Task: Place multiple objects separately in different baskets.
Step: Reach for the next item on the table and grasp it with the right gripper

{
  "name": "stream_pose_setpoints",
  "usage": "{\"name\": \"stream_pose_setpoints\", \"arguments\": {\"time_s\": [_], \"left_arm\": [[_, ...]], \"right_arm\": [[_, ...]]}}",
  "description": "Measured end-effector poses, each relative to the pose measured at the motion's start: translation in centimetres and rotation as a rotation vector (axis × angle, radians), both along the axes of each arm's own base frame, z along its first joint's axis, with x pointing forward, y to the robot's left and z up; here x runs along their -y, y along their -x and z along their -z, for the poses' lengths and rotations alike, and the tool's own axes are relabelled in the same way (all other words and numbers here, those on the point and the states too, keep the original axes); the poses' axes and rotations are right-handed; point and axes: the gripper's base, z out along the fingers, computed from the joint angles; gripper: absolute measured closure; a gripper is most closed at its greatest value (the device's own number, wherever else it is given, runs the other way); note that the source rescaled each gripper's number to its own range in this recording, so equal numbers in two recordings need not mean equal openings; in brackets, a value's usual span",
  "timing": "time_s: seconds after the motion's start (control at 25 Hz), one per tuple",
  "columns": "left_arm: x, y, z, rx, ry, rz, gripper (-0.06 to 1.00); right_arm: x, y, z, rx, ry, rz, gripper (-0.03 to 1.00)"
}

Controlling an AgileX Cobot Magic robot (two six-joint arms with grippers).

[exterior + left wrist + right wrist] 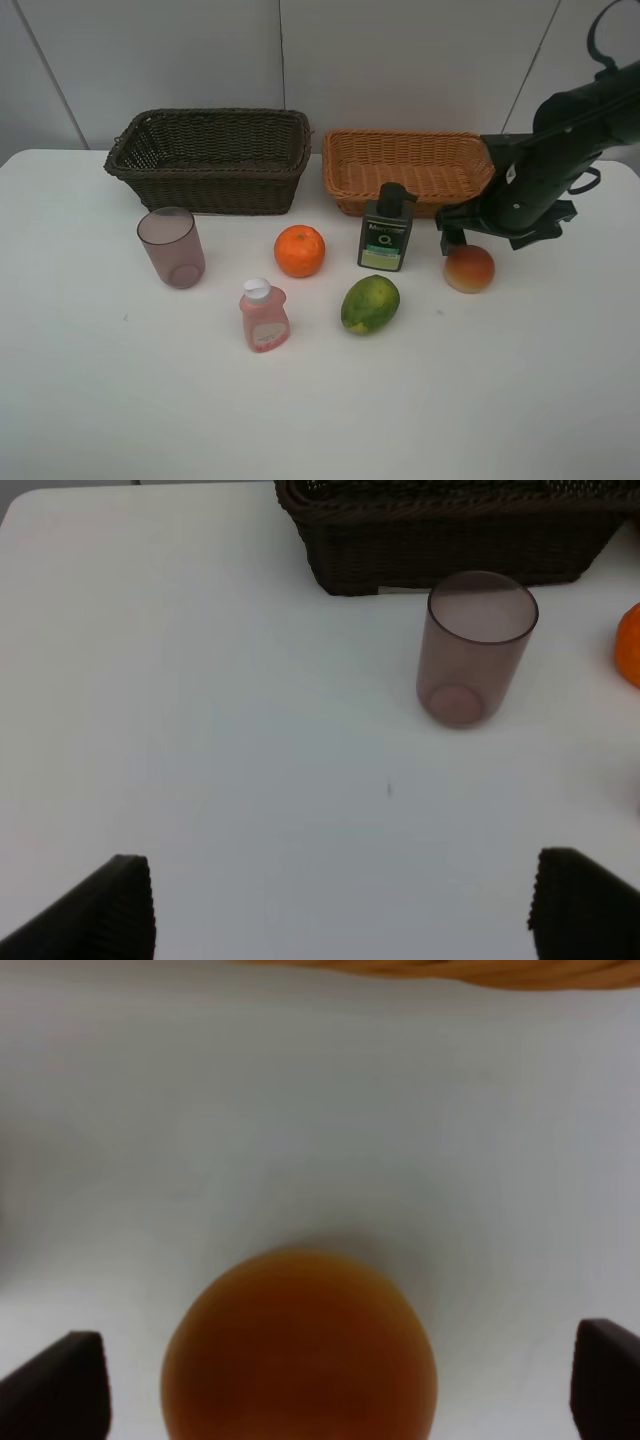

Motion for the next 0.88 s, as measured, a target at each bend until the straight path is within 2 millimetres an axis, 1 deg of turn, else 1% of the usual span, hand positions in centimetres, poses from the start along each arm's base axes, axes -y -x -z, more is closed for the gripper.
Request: {"name": "stream_pose_setpoints", "arguments": {"time_s": [0.12,0.32,0.56,0.76,0.84,0.88], "left_arm": [[0.0,0.0,0.0,0.0,0.0,0.0,-0.03],[0.0,0.0,0.0,0.0,0.0,0.0,-0.03],[0.0,0.0,0.0,0.0,0.0,0.0,-0.03],[0.0,0.0,0.0,0.0,0.0,0.0,-0.03],[0.0,0.0,0.0,0.0,0.0,0.0,-0.03],[0.0,0.0,0.0,0.0,0.0,0.0,-0.03]], "right_arm": [[0.0,-0.3,1.0,-0.004,-0.001,-0.004,-0.03],[0.0,-0.7,2.0,0.003,-0.012,-0.008,-0.03],[-0.2,-0.7,3.4,-0.036,-0.025,0.015,-0.03],[-0.2,-0.7,3.6,-0.043,-0.038,0.031,-0.03],[-0.2,-0.7,3.6,-0.044,-0.039,0.032,0.03],[-0.2,-0.6,3.6,-0.044,-0.039,0.033,0.08]]}}
